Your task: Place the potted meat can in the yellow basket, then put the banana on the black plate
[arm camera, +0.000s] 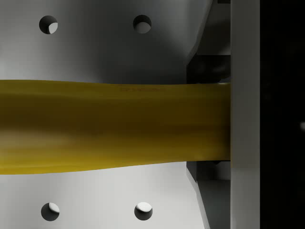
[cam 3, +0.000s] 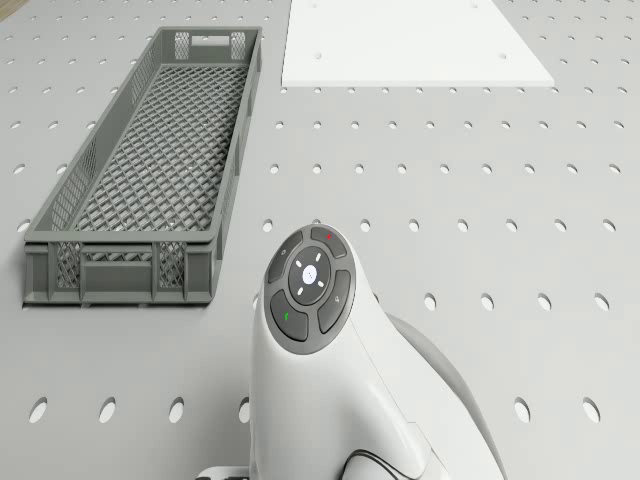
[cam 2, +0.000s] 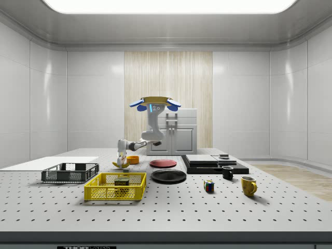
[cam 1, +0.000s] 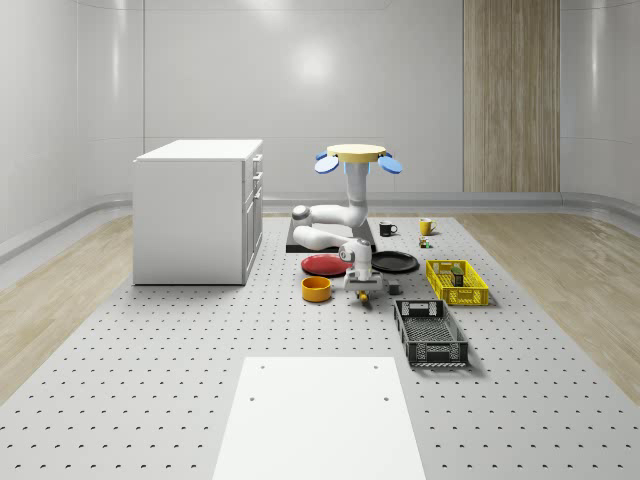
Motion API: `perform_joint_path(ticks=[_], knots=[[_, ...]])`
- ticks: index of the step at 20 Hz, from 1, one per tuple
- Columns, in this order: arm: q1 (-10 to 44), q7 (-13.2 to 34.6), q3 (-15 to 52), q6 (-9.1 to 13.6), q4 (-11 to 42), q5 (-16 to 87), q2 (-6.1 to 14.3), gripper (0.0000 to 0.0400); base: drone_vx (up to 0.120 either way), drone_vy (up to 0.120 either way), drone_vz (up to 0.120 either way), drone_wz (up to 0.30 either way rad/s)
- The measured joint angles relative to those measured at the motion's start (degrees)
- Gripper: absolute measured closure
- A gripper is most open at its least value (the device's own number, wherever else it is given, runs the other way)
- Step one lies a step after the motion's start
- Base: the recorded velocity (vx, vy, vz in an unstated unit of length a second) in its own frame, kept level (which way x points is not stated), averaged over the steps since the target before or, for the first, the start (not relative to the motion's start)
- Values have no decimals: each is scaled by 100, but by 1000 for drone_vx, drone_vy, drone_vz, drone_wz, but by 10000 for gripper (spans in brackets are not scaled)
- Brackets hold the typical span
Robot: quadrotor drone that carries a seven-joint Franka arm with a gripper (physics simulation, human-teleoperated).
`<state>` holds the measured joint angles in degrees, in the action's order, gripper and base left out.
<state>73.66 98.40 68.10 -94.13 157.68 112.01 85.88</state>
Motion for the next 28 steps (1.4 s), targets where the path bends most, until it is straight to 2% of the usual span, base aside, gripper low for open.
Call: perform_joint_path(ticks=[5, 13, 16, 28], knots=[[-64, 17, 351, 161, 121, -318, 7, 202, 0, 0, 0, 0], [-109, 112, 821, 324, 240, -765, 39, 202, 0, 0, 120, 0], [-109, 127, 887, 332, 252, -833, 57, 202, -93, 120, 93, 0], [-94, 162, 960, 286, 262, -926, 134, 202, -120, 120, 0, 0]])
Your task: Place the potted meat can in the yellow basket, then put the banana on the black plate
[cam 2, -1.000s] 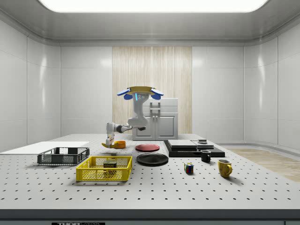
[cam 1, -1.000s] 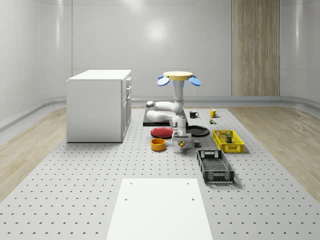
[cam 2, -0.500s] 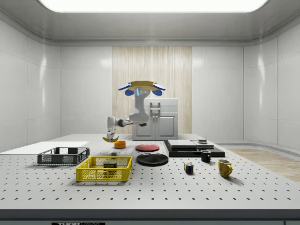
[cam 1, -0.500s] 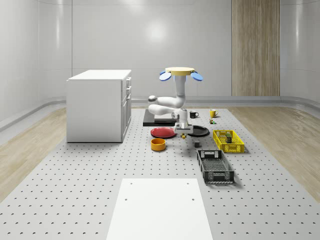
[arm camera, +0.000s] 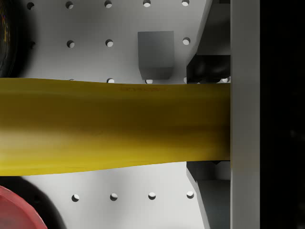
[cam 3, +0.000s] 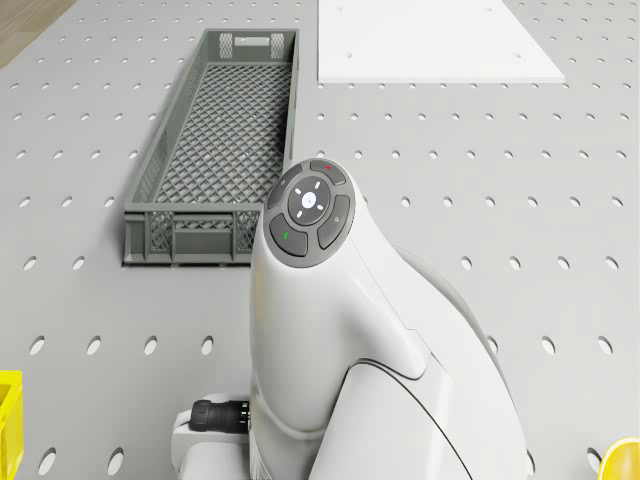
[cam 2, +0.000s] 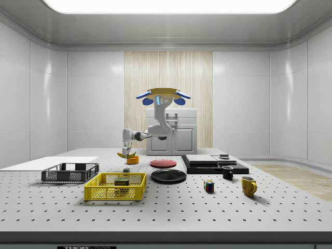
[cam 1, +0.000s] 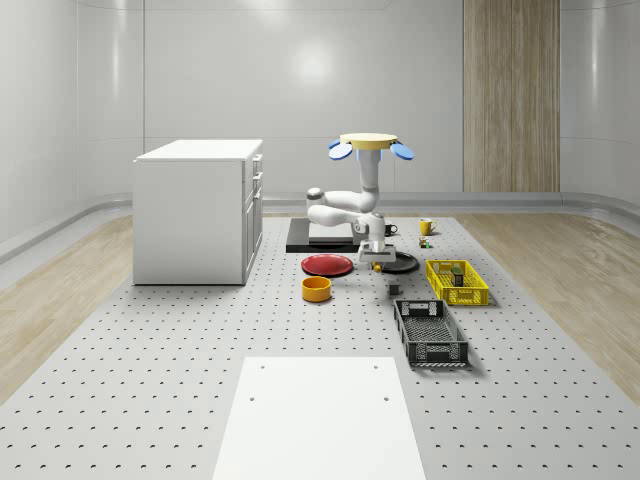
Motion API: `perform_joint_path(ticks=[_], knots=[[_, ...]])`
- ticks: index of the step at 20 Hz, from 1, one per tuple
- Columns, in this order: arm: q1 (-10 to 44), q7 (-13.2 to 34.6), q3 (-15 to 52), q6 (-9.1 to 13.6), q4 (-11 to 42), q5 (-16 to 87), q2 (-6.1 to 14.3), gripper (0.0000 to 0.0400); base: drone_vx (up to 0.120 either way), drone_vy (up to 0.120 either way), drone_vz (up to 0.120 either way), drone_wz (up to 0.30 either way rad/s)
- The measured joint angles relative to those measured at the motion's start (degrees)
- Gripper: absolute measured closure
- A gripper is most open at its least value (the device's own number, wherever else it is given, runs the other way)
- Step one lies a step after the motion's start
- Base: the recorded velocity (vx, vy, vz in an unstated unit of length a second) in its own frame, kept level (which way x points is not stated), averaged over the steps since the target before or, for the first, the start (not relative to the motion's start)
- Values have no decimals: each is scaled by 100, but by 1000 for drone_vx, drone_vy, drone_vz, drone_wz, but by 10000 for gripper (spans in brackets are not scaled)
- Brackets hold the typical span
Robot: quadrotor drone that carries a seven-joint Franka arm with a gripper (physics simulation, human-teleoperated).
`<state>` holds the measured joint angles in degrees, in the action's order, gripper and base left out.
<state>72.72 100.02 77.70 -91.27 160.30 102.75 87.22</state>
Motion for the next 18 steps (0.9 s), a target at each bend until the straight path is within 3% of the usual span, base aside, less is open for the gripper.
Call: perform_joint_path(ticks=[18], knots=[[22, 21, 12, -88, -3, -43, 97, 202, -120, 120, 0, 0]])
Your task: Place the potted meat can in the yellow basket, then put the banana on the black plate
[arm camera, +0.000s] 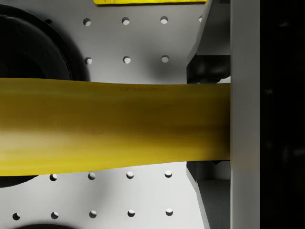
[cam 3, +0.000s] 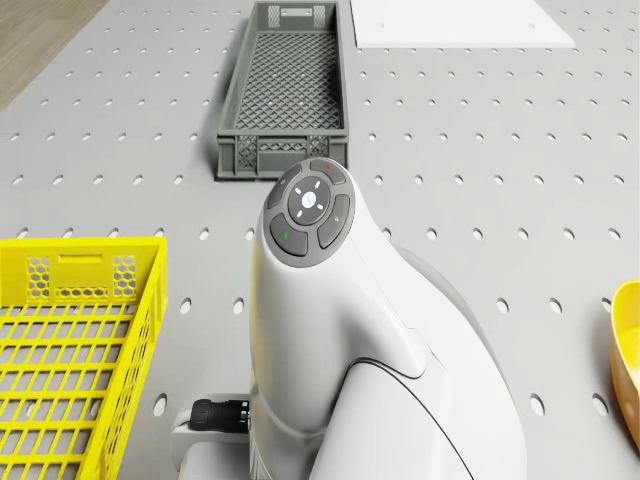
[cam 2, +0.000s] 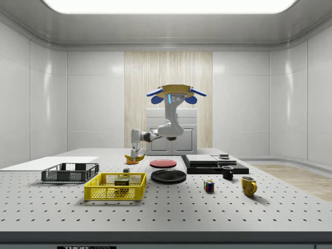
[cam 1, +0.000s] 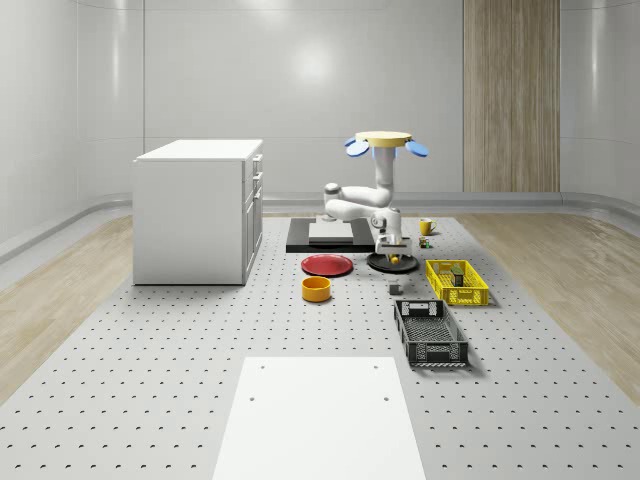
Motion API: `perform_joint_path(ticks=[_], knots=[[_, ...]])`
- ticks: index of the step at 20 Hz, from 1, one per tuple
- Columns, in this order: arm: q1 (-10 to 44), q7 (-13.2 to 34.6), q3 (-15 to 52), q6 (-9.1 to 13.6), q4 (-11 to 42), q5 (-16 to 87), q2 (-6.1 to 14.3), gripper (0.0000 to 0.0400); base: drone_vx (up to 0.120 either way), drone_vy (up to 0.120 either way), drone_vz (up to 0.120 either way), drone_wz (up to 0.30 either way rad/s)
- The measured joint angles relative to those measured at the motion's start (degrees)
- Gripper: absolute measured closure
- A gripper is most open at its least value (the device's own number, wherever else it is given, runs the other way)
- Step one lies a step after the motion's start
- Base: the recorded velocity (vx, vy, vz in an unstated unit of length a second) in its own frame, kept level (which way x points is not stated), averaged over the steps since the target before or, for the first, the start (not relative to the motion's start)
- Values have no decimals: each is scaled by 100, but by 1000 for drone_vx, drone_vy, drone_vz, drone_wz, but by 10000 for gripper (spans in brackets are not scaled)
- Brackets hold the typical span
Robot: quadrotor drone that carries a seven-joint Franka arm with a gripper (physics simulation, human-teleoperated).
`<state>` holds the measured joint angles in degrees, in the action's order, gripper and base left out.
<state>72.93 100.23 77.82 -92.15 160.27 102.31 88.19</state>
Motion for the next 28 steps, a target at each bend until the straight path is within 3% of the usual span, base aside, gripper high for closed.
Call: perform_joint_path(ticks=[21, 28], knots=[[18, 14, 6, -74, -3, -32, 80, 202, -120, 34, 0, 0], [22, 17, 8, -93, -4, -40, 100, 202, -120, 0, -80, 0]])
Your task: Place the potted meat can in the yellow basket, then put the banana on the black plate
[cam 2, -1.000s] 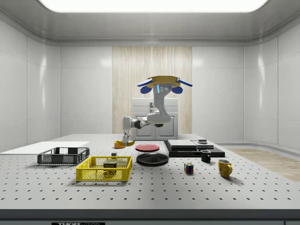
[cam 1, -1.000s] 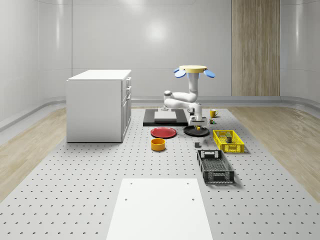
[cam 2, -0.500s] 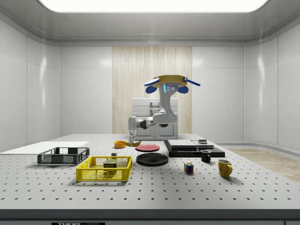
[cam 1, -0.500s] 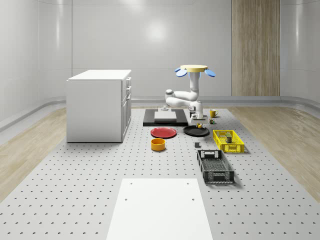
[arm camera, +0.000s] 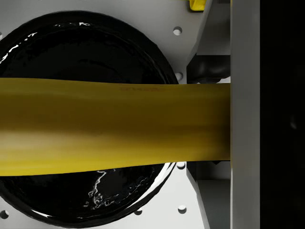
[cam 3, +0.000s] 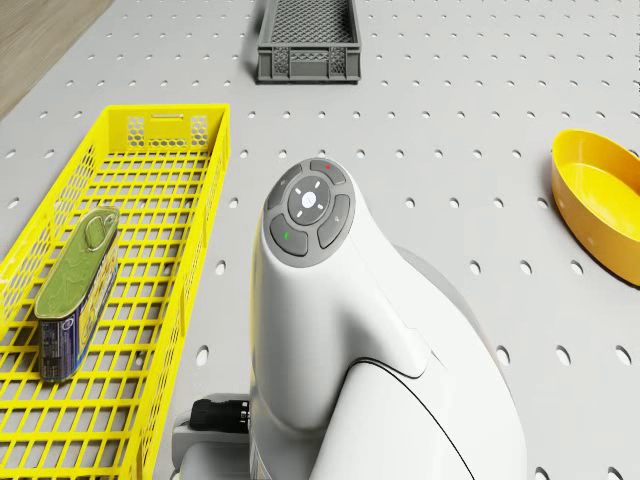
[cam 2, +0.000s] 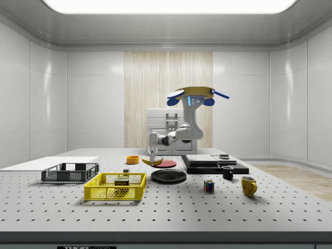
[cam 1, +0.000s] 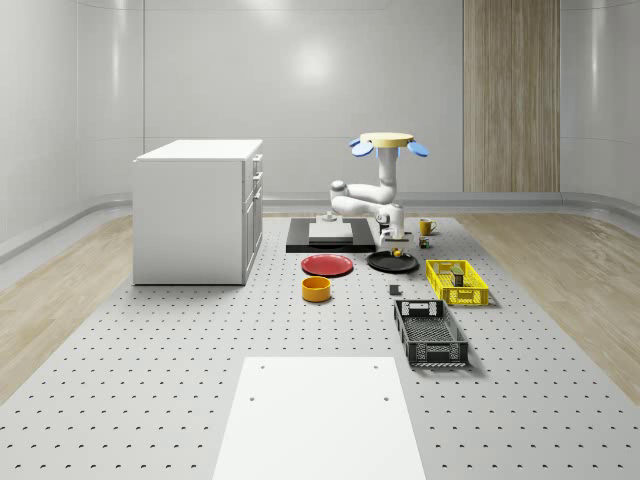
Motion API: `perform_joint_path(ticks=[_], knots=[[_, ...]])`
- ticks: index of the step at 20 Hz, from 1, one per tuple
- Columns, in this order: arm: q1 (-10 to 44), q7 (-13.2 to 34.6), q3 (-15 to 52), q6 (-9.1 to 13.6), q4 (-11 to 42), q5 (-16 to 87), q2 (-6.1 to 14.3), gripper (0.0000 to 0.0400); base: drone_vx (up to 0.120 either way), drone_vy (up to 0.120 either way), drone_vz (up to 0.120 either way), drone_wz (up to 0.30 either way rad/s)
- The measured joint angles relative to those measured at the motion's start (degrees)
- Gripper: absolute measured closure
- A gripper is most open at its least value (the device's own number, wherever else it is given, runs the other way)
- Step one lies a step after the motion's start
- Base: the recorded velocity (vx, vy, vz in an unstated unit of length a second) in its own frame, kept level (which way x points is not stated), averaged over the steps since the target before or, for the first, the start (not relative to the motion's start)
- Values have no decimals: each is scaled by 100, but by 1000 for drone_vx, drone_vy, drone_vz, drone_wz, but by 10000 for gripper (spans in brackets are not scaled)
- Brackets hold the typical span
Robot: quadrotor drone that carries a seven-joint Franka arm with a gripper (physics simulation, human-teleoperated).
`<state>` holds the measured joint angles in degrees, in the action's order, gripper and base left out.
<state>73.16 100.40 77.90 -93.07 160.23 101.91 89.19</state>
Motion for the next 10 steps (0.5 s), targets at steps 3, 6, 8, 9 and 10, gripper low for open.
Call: perform_joint_path(ticks=[3, 6, 8, 9, 10], knots=[[2, 1, 1, -7, 0, -3, 8, 202, -120, 0, 0, 0], [3, 3, 1, -14, -1, -6, 15, 202, -120, 0, -27, 0], [4, 3, 2, -18, -1, -8, 20, 202, -120, 0, -120, 0], [5, 4, 2, -21, -1, -9, 22, 202, -120, 0, -120, 0], [5, 4, 2, -23, -1, -10, 24, 202, -120, 0, -80, 0]])
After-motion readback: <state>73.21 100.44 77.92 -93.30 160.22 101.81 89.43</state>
